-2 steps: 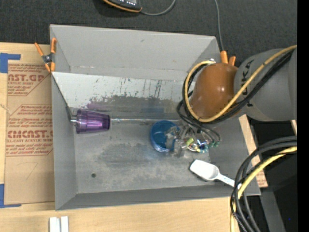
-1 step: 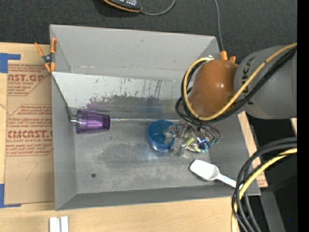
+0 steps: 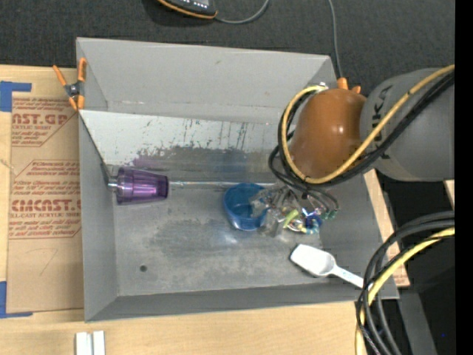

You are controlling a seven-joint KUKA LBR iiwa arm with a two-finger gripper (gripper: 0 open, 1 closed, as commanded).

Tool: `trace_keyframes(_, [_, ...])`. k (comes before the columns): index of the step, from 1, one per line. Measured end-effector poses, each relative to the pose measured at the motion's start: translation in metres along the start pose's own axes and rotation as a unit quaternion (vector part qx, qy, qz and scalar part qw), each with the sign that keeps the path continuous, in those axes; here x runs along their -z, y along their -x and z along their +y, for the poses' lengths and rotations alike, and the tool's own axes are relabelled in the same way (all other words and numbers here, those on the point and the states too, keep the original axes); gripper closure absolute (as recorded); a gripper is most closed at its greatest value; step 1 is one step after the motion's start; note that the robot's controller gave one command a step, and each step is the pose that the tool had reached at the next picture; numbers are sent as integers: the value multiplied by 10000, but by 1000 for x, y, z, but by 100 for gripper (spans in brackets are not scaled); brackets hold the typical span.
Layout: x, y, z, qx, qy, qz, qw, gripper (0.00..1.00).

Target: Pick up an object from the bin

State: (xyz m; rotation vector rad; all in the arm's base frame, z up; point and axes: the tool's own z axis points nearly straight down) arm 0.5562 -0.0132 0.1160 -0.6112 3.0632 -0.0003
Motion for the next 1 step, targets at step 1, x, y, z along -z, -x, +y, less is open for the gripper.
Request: trace_keyframes(1, [-5, -1, 0, -23, 7, 12, 10000, 100])
